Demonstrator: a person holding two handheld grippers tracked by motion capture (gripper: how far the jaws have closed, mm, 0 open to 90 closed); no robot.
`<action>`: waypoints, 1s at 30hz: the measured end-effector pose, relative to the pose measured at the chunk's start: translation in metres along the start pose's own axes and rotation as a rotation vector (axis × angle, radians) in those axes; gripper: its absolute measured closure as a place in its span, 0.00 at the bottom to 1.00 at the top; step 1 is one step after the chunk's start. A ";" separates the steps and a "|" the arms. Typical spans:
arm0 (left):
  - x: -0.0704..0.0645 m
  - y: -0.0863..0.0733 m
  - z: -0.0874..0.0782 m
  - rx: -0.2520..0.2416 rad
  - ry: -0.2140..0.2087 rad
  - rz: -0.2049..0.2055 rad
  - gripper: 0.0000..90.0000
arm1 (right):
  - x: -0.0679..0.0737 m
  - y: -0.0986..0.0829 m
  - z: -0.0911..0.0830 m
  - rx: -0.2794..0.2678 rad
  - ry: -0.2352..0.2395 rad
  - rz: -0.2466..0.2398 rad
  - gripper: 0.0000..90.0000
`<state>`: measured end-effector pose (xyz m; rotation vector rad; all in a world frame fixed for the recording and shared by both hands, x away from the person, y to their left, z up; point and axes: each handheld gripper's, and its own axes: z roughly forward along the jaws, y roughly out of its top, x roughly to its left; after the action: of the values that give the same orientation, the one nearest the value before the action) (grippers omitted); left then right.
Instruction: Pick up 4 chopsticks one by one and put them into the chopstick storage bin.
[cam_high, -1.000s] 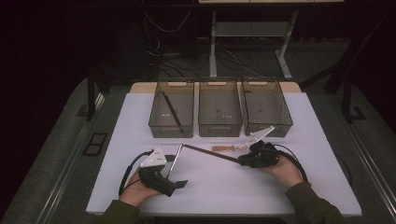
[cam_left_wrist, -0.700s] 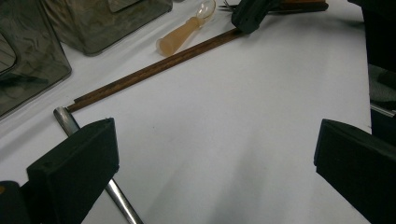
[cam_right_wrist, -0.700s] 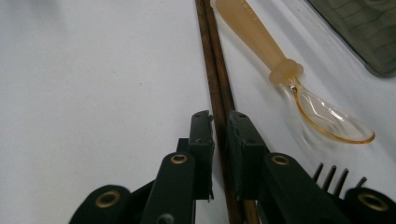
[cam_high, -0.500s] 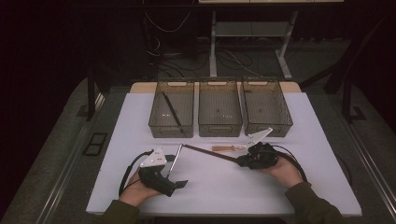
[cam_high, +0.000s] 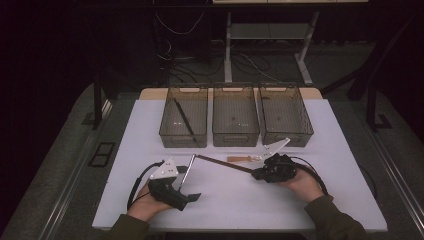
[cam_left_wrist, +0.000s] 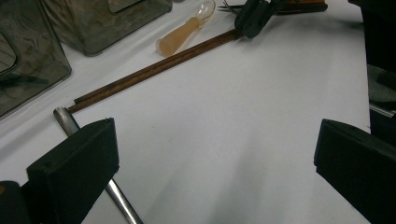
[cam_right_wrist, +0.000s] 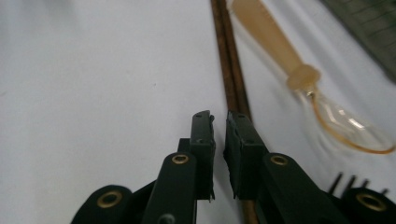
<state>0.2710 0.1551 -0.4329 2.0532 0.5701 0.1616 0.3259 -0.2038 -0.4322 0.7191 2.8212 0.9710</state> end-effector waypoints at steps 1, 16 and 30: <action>0.000 0.000 0.000 0.002 0.000 0.002 0.00 | -0.001 0.000 -0.002 -0.010 -0.005 0.005 0.90; 0.000 0.000 0.000 0.005 -0.001 0.002 0.00 | -0.004 -0.002 0.004 0.036 -0.021 -0.024 0.90; -0.001 0.000 0.001 0.007 -0.001 -0.001 0.00 | 0.002 0.000 0.006 0.059 -0.035 -0.075 0.85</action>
<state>0.2707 0.1543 -0.4333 2.0594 0.5715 0.1588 0.3255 -0.2002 -0.4368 0.6249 2.8350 0.8585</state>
